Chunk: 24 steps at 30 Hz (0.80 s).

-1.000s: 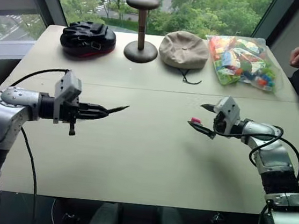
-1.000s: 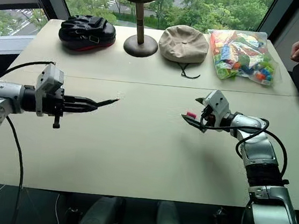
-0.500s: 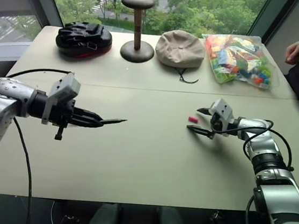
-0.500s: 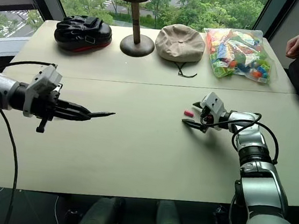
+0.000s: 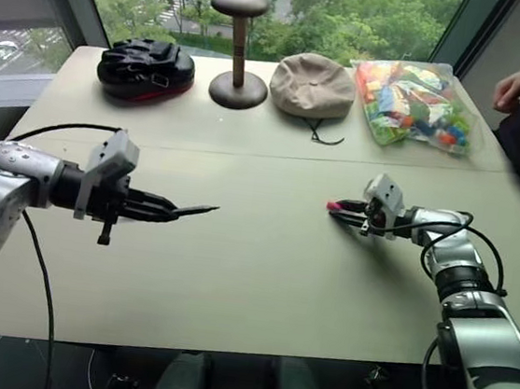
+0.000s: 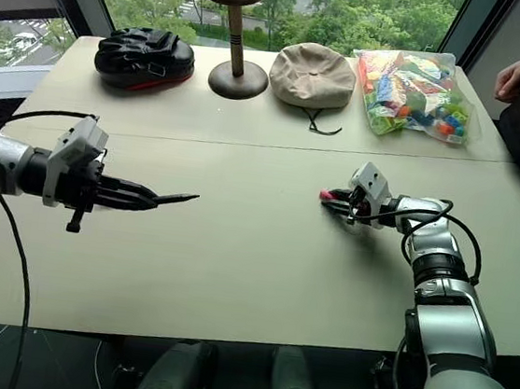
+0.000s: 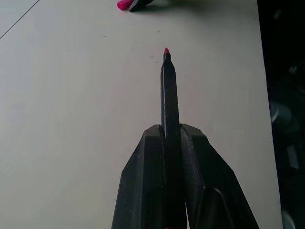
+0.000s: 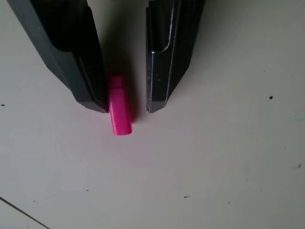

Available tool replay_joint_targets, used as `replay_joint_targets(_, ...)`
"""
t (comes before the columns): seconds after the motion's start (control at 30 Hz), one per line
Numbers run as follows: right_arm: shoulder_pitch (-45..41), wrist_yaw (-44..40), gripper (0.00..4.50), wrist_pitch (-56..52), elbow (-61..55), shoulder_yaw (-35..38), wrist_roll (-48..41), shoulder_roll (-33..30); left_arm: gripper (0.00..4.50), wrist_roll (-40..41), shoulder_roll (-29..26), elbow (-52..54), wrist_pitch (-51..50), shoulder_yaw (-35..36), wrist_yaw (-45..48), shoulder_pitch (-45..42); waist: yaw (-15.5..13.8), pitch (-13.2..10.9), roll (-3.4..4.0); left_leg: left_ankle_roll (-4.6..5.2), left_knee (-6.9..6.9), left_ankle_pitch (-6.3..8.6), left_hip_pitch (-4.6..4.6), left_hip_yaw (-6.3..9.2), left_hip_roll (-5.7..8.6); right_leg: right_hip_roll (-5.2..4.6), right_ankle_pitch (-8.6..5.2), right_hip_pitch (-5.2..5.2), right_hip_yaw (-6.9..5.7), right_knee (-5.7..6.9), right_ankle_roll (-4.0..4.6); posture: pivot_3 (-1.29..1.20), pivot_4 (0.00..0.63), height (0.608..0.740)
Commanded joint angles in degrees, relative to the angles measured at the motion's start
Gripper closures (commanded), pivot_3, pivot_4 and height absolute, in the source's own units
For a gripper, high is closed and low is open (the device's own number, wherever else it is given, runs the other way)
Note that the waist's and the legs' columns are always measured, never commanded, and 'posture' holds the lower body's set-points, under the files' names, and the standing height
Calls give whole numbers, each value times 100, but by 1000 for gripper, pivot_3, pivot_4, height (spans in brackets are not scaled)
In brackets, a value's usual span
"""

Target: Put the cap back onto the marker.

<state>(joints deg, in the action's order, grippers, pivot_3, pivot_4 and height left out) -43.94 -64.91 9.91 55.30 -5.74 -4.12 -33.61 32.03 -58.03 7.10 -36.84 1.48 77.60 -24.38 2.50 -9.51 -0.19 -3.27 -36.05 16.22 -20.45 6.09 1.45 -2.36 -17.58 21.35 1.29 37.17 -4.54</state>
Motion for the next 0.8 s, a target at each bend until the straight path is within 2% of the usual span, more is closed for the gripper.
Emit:
replay_joint_targets(0.03, 1, 30, 4460, 4, 84, -1, 155, -13, 4500, 135, -11, 110, 4, 316, -93, 2, 0, 1, -1, 0, 0, 0, 1, 0, 0, 0, 0, -1, 0, 0, 0, 0, 150, 740)
replay_joint_targets(0.27, -58, 53, 4460, 53, -45, 10, 240, -96, 4500, 75, -55, 42, 141, 357, -117, 59, 0, 1, 0, 0, 0, 0, 2, 0, 0, 0, 0, -1, 1, 0, 0, 0, 150, 740)
replay_joint_targets(0.43, -231, -642, 4460, -216, -1138, -125, 184, -349, 4500, -566, 76, -635, 952, -60, -13, -424, -16, -2, 4, 0, -3, 0, -3, 1, 2, 0, 0, 2, -1, 2, 0, 0, 150, 740)
replay_joint_targets(0.6, -130, -1159, 4460, -879, -2505, -211, 17, -479, 4500, -1191, 481, -1523, 1803, -594, 210, -1039, -7, -7, 13, 0, 2, 0, -5, 0, 1, 2, 0, 7, -2, 1, -1, 0, 150, 740)
replay_joint_targets(0.8, 272, -1089, 4460, -1512, -3694, -298, -123, -317, 4500, -1668, 1278, -2455, 2529, -1040, 282, -1729, -32, -7, 12, 0, -1, 0, -12, 1, 0, 3, 1, 11, -5, 1, -2, 0, 150, 740)
